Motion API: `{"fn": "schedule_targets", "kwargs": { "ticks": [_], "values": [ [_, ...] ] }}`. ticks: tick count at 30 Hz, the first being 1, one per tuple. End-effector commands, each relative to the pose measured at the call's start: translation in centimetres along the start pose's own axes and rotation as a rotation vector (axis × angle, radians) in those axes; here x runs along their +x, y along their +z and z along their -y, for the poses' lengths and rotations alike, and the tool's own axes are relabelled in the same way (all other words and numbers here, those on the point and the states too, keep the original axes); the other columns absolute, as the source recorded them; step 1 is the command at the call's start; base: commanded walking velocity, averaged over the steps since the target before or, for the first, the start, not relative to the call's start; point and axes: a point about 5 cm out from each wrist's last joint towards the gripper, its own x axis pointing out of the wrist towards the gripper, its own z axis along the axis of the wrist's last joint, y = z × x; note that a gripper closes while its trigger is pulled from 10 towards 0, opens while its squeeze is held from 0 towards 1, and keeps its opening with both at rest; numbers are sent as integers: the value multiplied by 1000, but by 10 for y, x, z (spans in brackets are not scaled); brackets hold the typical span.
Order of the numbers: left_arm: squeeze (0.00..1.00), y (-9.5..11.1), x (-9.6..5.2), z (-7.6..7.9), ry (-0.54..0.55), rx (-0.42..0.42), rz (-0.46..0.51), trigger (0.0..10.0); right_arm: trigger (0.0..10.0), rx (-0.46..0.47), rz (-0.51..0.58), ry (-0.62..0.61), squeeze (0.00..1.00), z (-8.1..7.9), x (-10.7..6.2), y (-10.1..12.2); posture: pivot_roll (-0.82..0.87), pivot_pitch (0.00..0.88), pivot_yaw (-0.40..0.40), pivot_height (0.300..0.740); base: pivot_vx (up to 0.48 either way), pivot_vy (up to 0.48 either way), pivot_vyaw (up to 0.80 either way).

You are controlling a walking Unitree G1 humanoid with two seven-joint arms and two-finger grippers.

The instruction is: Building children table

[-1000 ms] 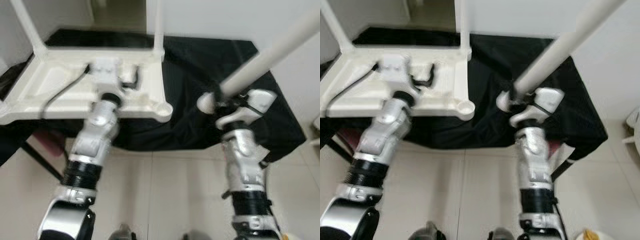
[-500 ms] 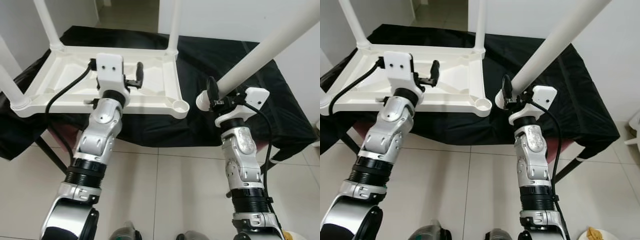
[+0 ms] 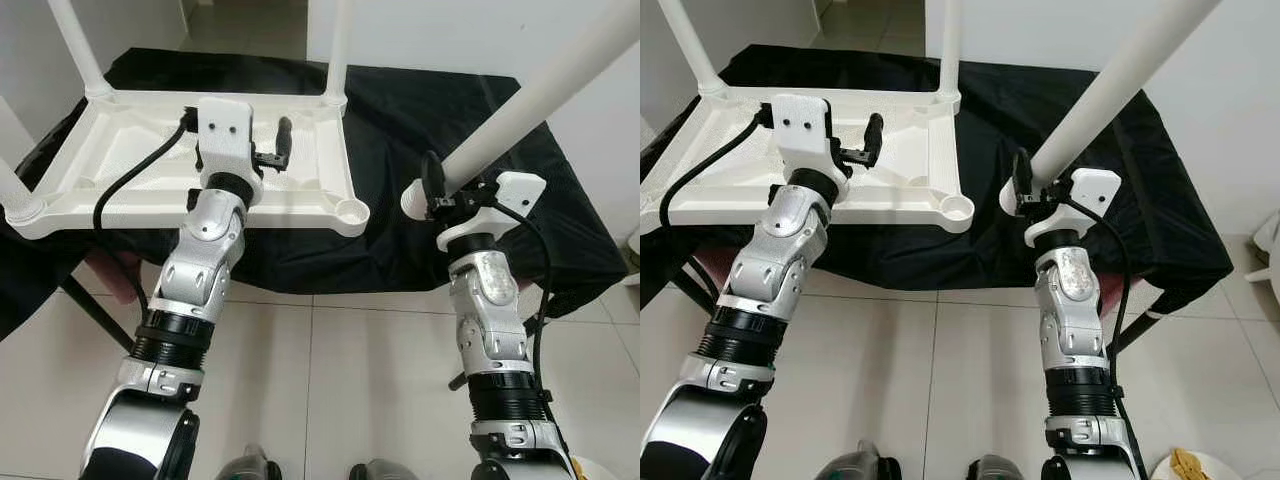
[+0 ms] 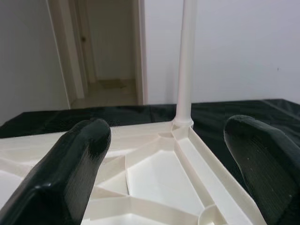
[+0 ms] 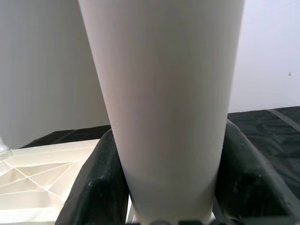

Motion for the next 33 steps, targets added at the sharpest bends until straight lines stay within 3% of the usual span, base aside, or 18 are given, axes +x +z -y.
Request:
{"fn": "schedule_targets", "kwargs": {
  "ticks": [1, 8, 33],
  "values": [
    [0, 2, -3, -12, 58, -2, 3, 10000, 10000, -21, 20, -8, 0, 4, -2, 3, 23, 49, 16, 740, 0, 0, 0],
    [0, 8, 0, -22, 89, -7, 22, 10000, 10000, -31, 17, -4, 0, 6, -1, 2, 29, 51, 11, 740, 75, 0, 0],
    [0, 9, -2, -18, 98, -36, 26, 10000, 10000, -62, 18, -10, 0, 14, 4, 2, 37, 25, 3, 740, 313, 0, 0]
  ]
}}
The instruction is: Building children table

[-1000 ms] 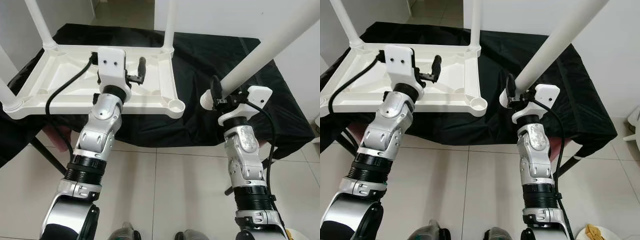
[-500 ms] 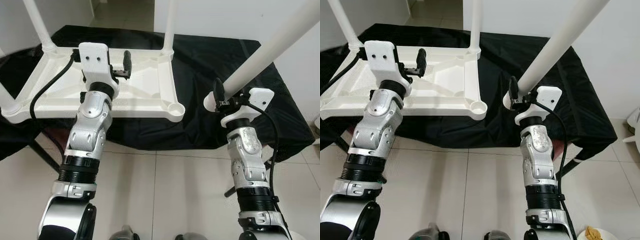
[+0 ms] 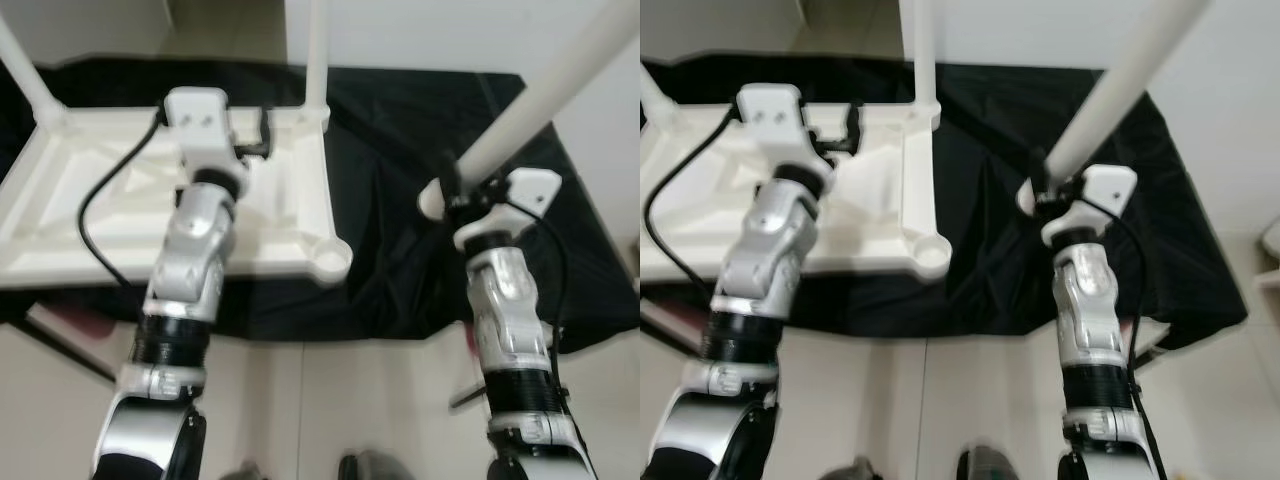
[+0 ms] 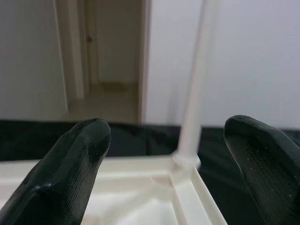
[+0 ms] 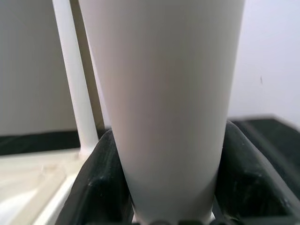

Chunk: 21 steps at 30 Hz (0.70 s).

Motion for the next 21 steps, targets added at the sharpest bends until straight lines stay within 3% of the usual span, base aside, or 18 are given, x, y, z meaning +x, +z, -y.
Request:
{"fn": "schedule_targets", "kwargs": {
  "ticks": [1, 12, 21],
  "values": [
    [0, 1, -1, -7, 26, 17, 2, 10000, 10000, 14, 18, 23, 0, -8, 2, 2, 37, 25, 3, 740, 326, 0, 0],
    [0, 0, -2, -6, 41, 26, -5, 10000, 10000, 6, 6, 35, 0, -7, 4, 0, 37, 14, 4, 740, 27, 0, 0],
    [0, 2, -2, -4, 18, 23, -14, 10000, 10000, -26, -85, 45, 0, -6, 6, -9, 34, 14, 8, 740, 0, 0, 0]
  ]
}}
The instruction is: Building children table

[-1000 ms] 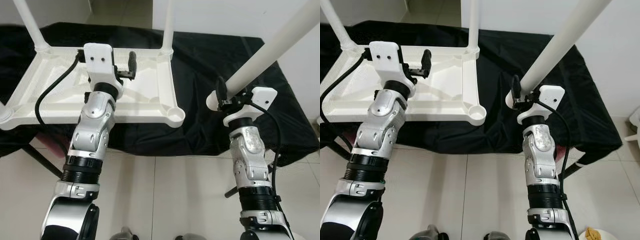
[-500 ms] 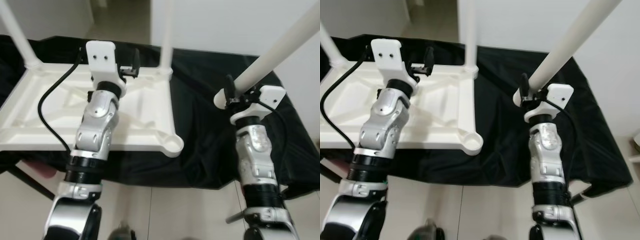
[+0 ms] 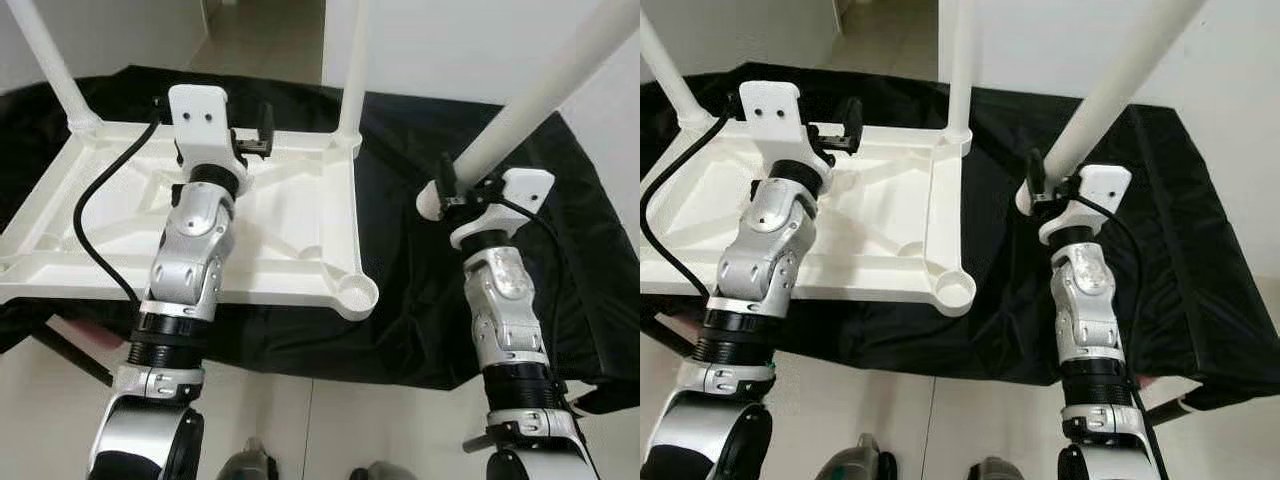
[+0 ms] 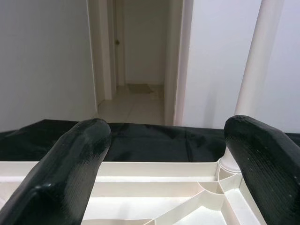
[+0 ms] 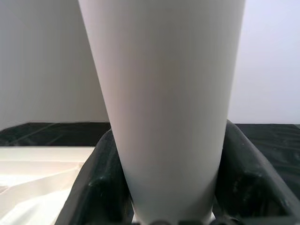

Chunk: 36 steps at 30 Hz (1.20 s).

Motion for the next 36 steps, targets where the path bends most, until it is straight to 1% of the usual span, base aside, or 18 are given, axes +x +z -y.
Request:
{"fn": "schedule_targets", "kwargs": {
  "ticks": [1, 5, 6, 7, 9, 10, 11, 12, 14, 15, 16, 17, 19, 20, 21, 27, 32, 36],
  "values": [
    [0, 3, 0, 0, -20, 2, -5, 10000, 10000, -15, -45, -8, 0, 1, 3, -3, 34, 17, 9, 740, 0, 0, 0],
    [0, 3, -1, 3, -70, 21, -12, 10000, 10000, -32, -70, 1, 0, 3, 3, -4, 34, 24, 8, 740, 0, 0, 0],
    [0, 3, -3, 7, -130, 52, -16, 10000, 10000, -48, -85, 8, 0, 5, 3, -4, 36, 29, 6, 740, 0, 0, 0],
    [0, 3, -3, 7, -130, 52, -16, 10000, 10000, -48, -85, 8, 0, 5, 3, -4, 36, 29, 6, 740, 0, 0, 0],
    [0, -2, -10, 19, -290, 86, -60, 10000, 10000, -83, -92, 12, 0, 10, 2, -5, 40, 37, 5, 740, 0, 0, 0],
    [0, -2, -10, 19, -290, 86, -60, 10000, 10000, -83, -92, 12, 0, 10, 2, -5, 40, 37, 5, 740, 0, 0, 0],
    [0, -6, -17, 28, -400, 133, -75, 10000, 10000, -95, -94, 5, 0, 14, 1, -5, 42, 39, 2, 740, 0, 0, 0],
    [0, -6, -17, 28, -400, 133, -75, 10000, 10000, -95, -94, 5, 0, 14, 1, -5, 42, 39, 2, 740, 0, 0, 0],
    [0, -14, -31, 41, -584, 188, -113, 10000, 10000, -107, -96, -6, 0, 18, 2, -4, 41, 41, 0, 740, 0, 0, 0],
    [0, -19, -37, 46, -657, 187, -147, 10000, 10000, -111, -96, -9, 0, 19, 3, -3, 40, 41, -1, 740, 0, 0, 0],
    [0, -19, -37, 46, -657, 187, -147, 10000, 10000, -111, -96, -9, 0, 19, 3, -3, 40, 41, -1, 740, 0, 0, 0],
    [0, -24, -44, 51, -729, 196, -180, 10000, 10000, -114, -94, -12, 0, 20, 3, -2, 40, 41, -1, 740, 0, 0, 0],
    [0, -27, -48, 53, -774, 203, -203, 10000, 10000, -117, -94, -15, 0, 21, 4, -2, 40, 41, -1, 740, 0, 0, 0],
    [0, -31, -55, 56, -837, 198, -235, 10000, 10000, -118, -95, -16, 0, 22, 4, -1, 39, 42, -3, 740, 0, 0, 0],
    [0, -31, -55, 56, -837, 198, -235, 10000, 10000, -118, -95, -16, 0, 22, 4, -1, 39, 42, -3, 740, 0, 0, 0],
    [0, -38, -84, 59, -1074, 219, -346, 10000, 10000, -136, -93, -16, 0, 23, 6, 1, 37, 45, -8, 740, 0, 0, 0],
    [0, -39, -94, 54, -1177, 228, -400, 10000, 10000, -141, -90, -15, 0, 24, 7, 2, 40, 45, -9, 740, 0, 0, 0],
    [0, -43, -101, 49, -1241, 281, -437, 10000, 10000, -147, -88, -15, 0, 25, 8, 2, 41, 44, -10, 740, 0, 0, 0]
  ]
}}
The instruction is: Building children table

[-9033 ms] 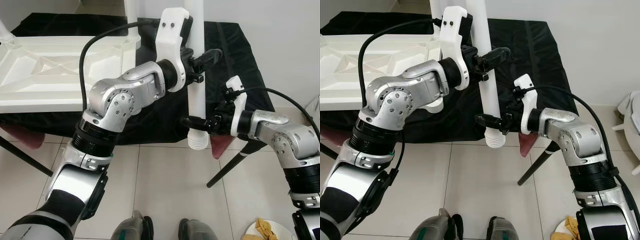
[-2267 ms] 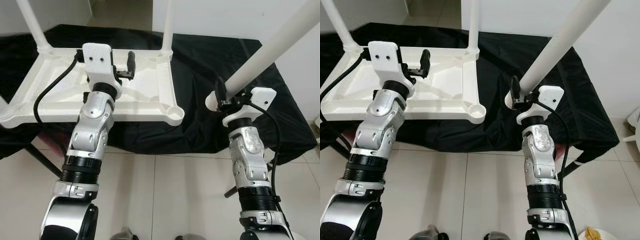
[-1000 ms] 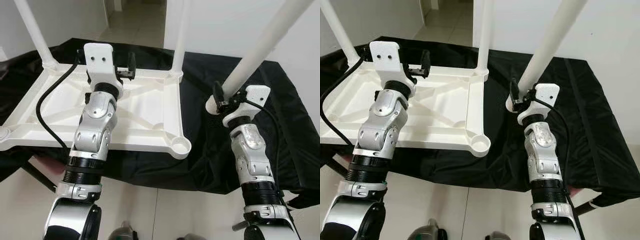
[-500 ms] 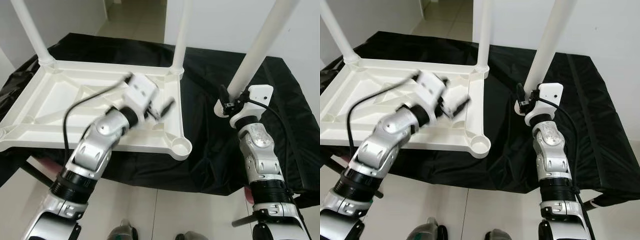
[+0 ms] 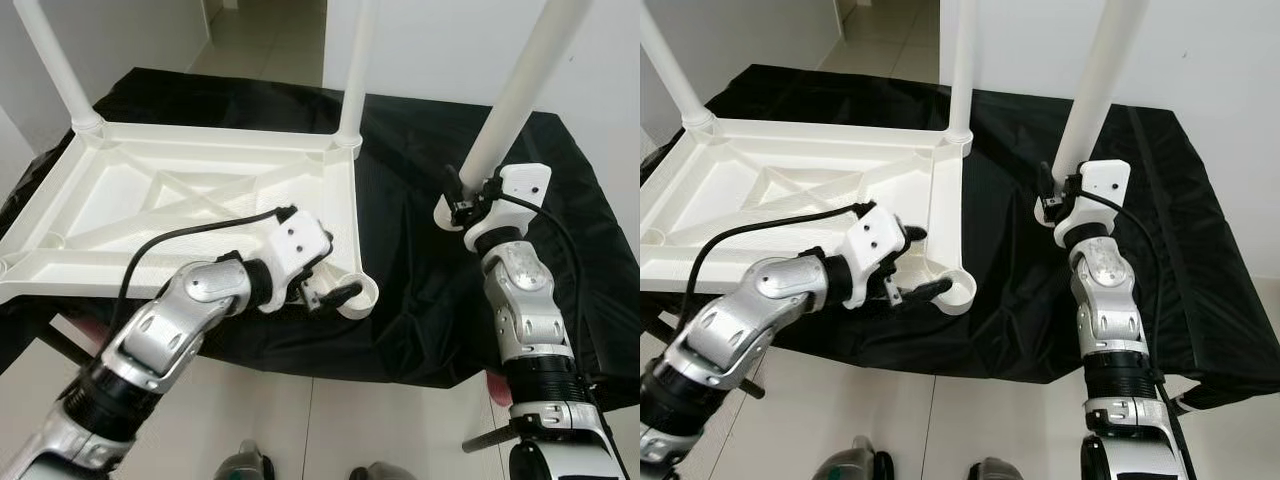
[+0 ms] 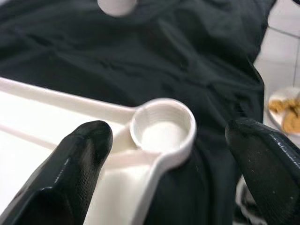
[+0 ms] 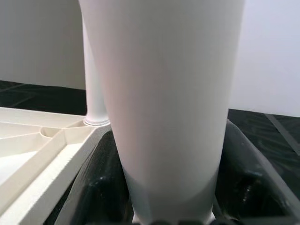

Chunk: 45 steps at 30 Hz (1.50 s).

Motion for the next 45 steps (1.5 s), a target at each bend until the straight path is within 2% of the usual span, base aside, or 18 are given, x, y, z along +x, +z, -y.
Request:
{"fn": "schedule_targets", "kwargs": {
  "ticks": [1, 2, 3, 6, 9, 12, 16, 17, 23, 26, 32, 34, 37, 40, 42, 43, 45],
  "values": [
    [0, -3, 2, 6, -35, 26, -36, 10000, 10000, -1, 21, -8, 0, 2, 4, 5, 40, 43, -9, 740, 0, 0, 0],
    [0, -3, 2, 6, -35, 26, -36, 10000, 10000, -1, 21, -8, 0, 2, 4, 5, 40, 43, -9, 740, 0, 0, 0],
    [0, -13, 6, 3, -13, 44, -112, 10000, 10000, -3, 24, -12, 0, 3, 5, 7, 33, 41, -7, 740, 0, 0, 0],
    [0, -17, 7, 2, 0, 51, -140, 10000, 10000, -4, 26, -14, 0, 4, 5, 7, 32, 41, -6, 740, 0, 0, 0],
    [0, -29, 18, -8, 106, 35, -224, 10000, 10000, -3, 29, -21, 0, 4, 5, 8, 25, 39, -4, 740, 0, 0, 0],
    [0, -37, 24, -12, 138, 26, -277, 10000, 10000, -2, 30, -25, 0, 4, 5, 8, 22, 39, -3, 740, 0, 0, 0],
    [0, -39, 32, -17, 176, 24, -302, 10000, 10000, 0, 31, -32, 0, 5, 5, 9, 18, 39, -2, 740, 0, 0, 0],
    [0, -39, 36, -22, 206, 14, -313, 10000, 10000, 1, 33, -35, 0, 5, 6, 10, 15, 39, -1, 740, 0, 0, 0],
    [0, -37, 44, -29, 240, 16, -317, 10000, 10000, 2, 34, -38, 0, 5, 6, 10, 13, 41, 2, 740, 0, 0, 0],
    [0, -30, 56, -38, 293, 12, -292, 10000, 10000, 9, 34, -45, 0, 5, 5, 10, 13, 42, 5, 740, 0, 0, 0],
    [0, -25, 65, -42, 311, 5, -282, 10000, 10000, 14, 33, -52, 0, 4, 5, 9, 10, 43, 11, 740, 0, 0, 0],
    [0, -21, 74, -44, 316, 3, -266, 10000, 10000, 18, 33, -57, 0, 3, 5, 9, 9, 44, 14, 740, 0, 0, 0],
    [0, -19, 79, -45, 322, 3, -256, 10000, 10000, 20, 33, -59, 0, 3, 5, 9, 9, 44, 14, 740, 0, 0, 0],
    [0, -18, 89, -47, 350, -65, -220, 10000, 10000, 25, 35, -62, 0, 3, 4, 10, 1, 45, 17, 740, 0, 0, 0],
    [0, -18, 89, -47, 350, -65, -220, 10000, 10000, 25, 35, -62, 0, 3, 4, 10, 1, 45, 17, 740, 0, 0, 0],
    [0, -26, 93, -49, 391, -99, -238, 10000, 10000, 34, 42, -62, 0, 3, 3, 12, -4, 50, 19, 740, 0, 0, 0],
    [0, -29, 93, -50, 403, -101, -247, 10000, 10000, 37, 46, -62, 0, 3, 3, 12, -4, 50, 19, 740, 0, 0, 0]
  ]
}}
